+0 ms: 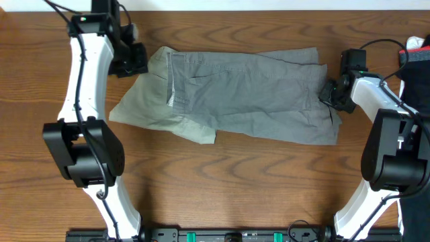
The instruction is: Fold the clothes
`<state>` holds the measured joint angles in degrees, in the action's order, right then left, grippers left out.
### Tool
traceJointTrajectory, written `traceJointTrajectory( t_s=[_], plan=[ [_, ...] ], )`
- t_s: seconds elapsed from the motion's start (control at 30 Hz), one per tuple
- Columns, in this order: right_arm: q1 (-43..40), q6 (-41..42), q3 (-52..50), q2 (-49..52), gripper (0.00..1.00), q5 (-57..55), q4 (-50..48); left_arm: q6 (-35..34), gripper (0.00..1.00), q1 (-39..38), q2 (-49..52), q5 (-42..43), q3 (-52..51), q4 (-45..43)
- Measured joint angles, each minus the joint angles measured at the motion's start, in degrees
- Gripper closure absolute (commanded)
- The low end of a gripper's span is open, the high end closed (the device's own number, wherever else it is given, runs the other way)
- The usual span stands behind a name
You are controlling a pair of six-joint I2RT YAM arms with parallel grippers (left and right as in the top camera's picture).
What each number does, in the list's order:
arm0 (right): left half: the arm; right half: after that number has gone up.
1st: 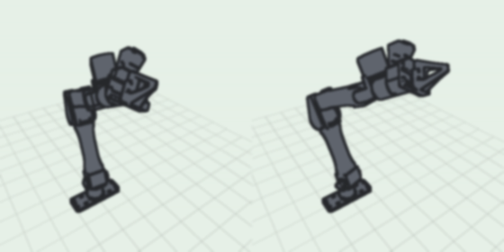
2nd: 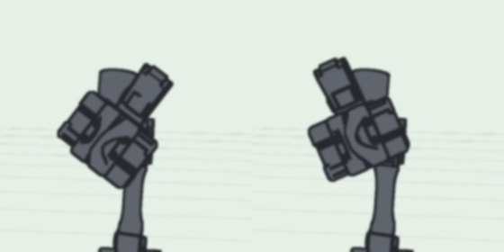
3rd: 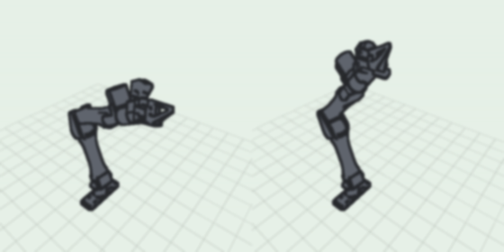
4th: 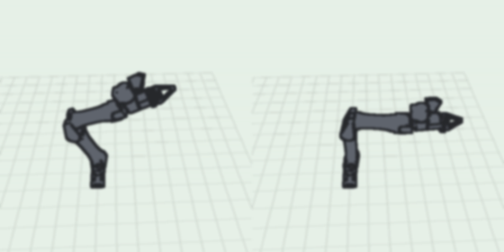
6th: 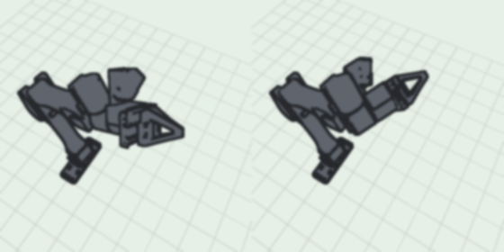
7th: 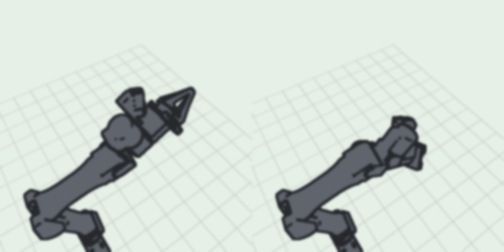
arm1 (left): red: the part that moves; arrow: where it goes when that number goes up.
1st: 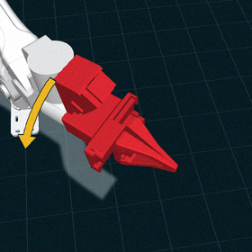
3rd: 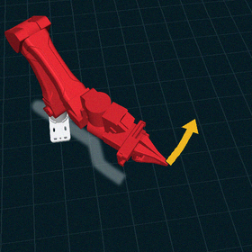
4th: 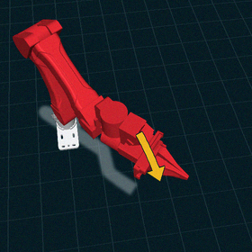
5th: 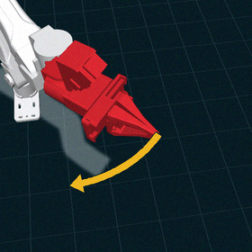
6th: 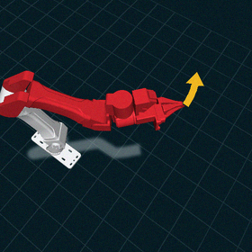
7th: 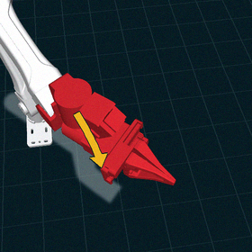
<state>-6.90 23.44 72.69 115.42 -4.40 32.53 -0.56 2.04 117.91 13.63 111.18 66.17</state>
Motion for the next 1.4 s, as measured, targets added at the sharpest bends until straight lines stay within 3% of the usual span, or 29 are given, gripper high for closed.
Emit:
traceJointTrajectory(
  t_s=[0.47, 0.87, 1.4],
  plan=[
    [-0.02, -0.94, 0.0, 0.0, 0.88, 0.57, -0.04, 1.9, 0.94, -2.05, 7.48, -0.76, -12.72, -14.1],
    [-0.37, -2.19, -0.04, 0.0, 0.87, 1.18, -0.17, -0.31, 0.94, -1.38, 9.18, -12.63, -15.37, -15.8],
    [-0.39, -2.27, -0.04, 0.0, 0.86, 1.18, -0.2, -2.69, 0.94, 15.61, 9.53, -20.22, -15.34, -16.22]
  ],
)
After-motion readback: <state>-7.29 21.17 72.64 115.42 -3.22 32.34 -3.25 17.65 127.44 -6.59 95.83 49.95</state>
